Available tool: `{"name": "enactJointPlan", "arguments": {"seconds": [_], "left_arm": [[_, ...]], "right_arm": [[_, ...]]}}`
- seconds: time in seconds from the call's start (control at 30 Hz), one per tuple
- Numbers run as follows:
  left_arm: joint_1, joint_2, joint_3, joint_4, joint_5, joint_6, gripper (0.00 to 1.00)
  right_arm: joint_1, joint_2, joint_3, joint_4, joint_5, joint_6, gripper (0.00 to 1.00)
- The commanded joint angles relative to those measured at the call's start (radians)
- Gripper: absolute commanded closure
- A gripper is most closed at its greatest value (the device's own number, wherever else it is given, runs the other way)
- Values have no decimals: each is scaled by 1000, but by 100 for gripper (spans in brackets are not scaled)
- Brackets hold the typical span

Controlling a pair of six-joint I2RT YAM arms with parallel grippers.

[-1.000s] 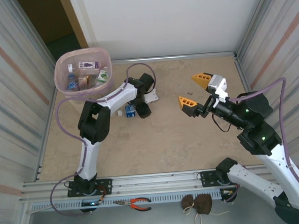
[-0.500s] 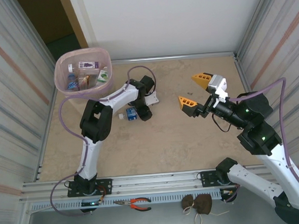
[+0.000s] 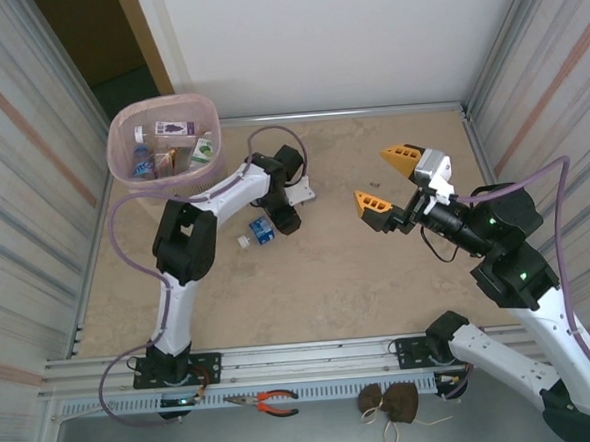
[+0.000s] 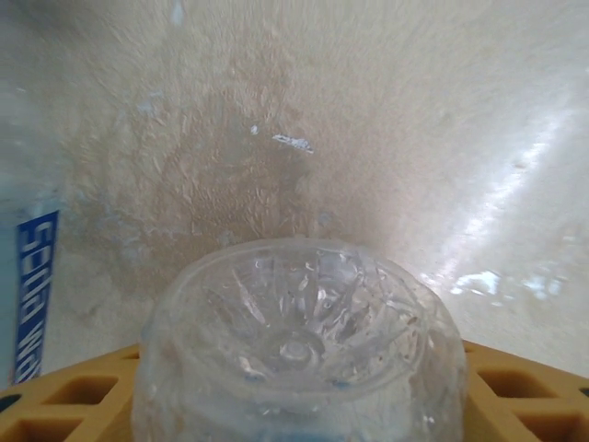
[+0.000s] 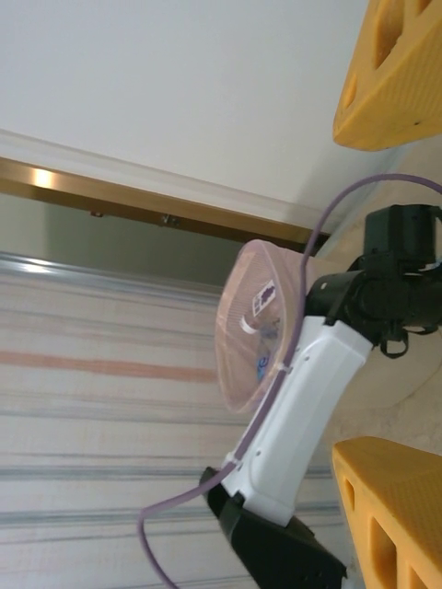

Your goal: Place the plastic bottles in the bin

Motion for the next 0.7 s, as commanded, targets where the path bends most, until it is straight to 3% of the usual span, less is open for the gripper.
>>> {"name": "enactJointPlan", "arguments": {"seconds": [0.0, 0.4, 0.67], "left_arm": [[7, -138, 32, -21, 66, -22, 40], [21, -376, 213, -94, 141, -9, 42], [109, -477, 430, -197, 202, 31, 43]], "right_arm": [[-3, -16, -1, 13, -2, 20, 20], [-3, -17, -11, 22, -8, 24, 20], [-3, -18, -19, 35, -13, 26, 20]]}}
